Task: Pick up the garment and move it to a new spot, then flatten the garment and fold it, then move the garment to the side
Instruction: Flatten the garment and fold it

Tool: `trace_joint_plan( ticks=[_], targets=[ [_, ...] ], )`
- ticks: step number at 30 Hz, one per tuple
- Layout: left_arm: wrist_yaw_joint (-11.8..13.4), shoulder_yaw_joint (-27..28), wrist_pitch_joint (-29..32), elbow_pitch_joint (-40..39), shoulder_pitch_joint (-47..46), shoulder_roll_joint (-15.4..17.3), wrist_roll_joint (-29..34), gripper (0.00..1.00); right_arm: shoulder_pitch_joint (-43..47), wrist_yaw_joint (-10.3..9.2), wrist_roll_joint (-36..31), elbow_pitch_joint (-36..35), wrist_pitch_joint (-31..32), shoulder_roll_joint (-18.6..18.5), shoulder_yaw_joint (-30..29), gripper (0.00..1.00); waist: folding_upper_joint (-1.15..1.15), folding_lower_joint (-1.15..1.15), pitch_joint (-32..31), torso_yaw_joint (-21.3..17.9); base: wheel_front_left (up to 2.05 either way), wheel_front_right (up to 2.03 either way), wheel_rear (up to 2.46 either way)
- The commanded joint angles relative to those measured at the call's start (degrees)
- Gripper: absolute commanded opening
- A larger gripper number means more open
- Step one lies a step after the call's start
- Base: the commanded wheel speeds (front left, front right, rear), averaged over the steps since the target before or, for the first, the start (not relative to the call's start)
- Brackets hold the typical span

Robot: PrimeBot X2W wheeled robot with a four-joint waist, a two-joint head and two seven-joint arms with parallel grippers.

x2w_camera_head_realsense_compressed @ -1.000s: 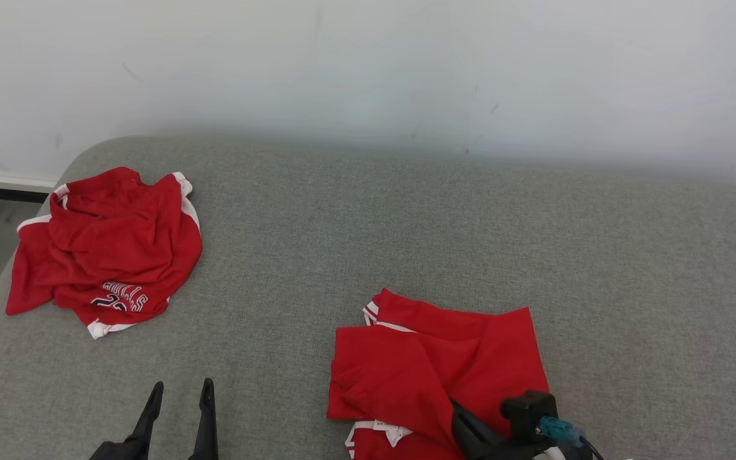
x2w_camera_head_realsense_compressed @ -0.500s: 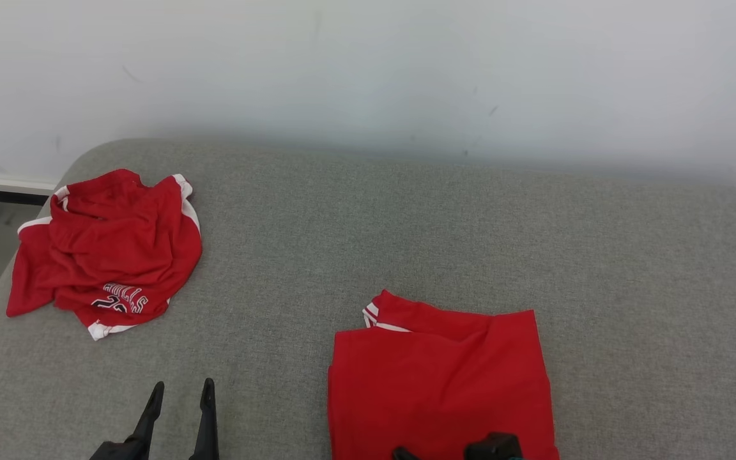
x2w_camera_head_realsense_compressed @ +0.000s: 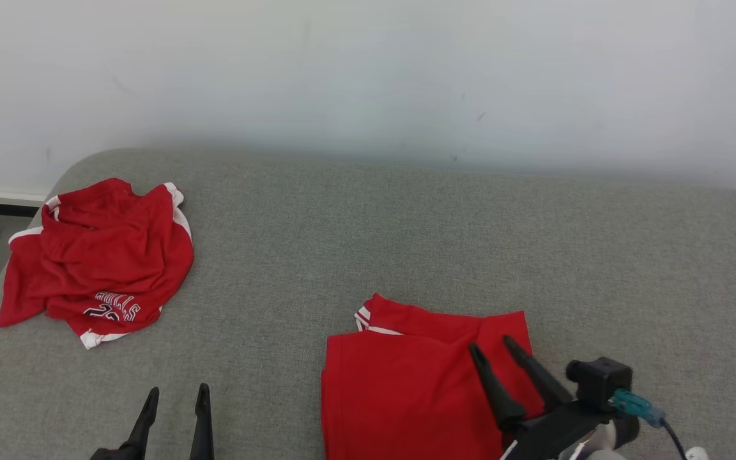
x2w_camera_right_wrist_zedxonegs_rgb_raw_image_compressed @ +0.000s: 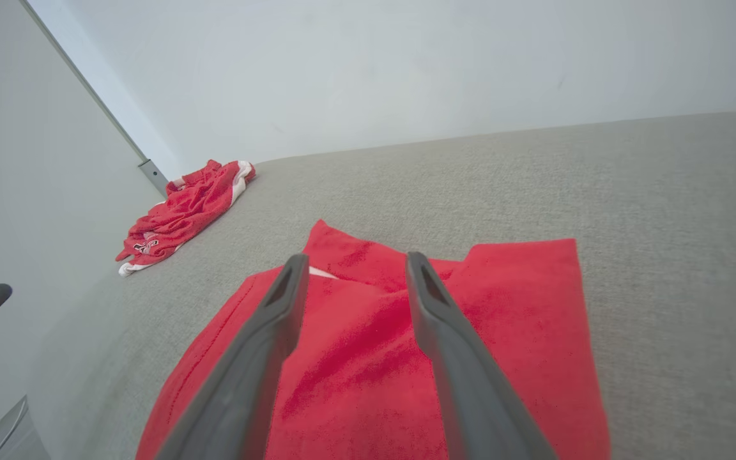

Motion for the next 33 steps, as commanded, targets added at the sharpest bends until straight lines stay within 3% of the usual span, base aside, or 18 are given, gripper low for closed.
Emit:
trace_joint_plan(
  ticks=[1,9,18,25,33],
  targets=[
    [0.1,0.2,-0.1,-0.2,0.2,-0.1,0.2,1.0,1.3,-0.11,-1.6,-0.7,0.0,-0.2,-2.8,1.0,0.0,0.0,-0.3,-0.3,0.0,0.0,0.0],
    [0.1,0.3,-0.1,-1.0,0.9,0.0,0.6,1.0,7.0,-0.1,-9.3,-4.2,0.0,1.7,-19.3,1.0,0.0,0.0,-0.6,-0.7,0.0,0.0,0.0],
    [0.1,0.6,-0.1,-0.9,0.8,-0.1,0.8,1.0,10.2,-0.11,-14.1,-3.9,0.0,4.4,-26.3,1.0,0.0,0.0,-0.4,-0.9,0.0,0.0,0.0],
    [0.1,1.0,-0.1,-1.4,0.7,0.0,1.0,1.0,15.1,-0.11,-18.5,-12.9,0.0,8.1,-35.8,1.0,0.0,0.0,-0.5,-1.3,0.0,0.0,0.0],
    [0.3,1.5,-0.1,-2.4,1.4,0.0,1.9,1.0,20.4,-0.11,-22.7,-21.9,0.0,9.6,-37.4,1.0,0.0,0.0,-0.8,-2.9,0.0,0.0,0.0]
  ],
)
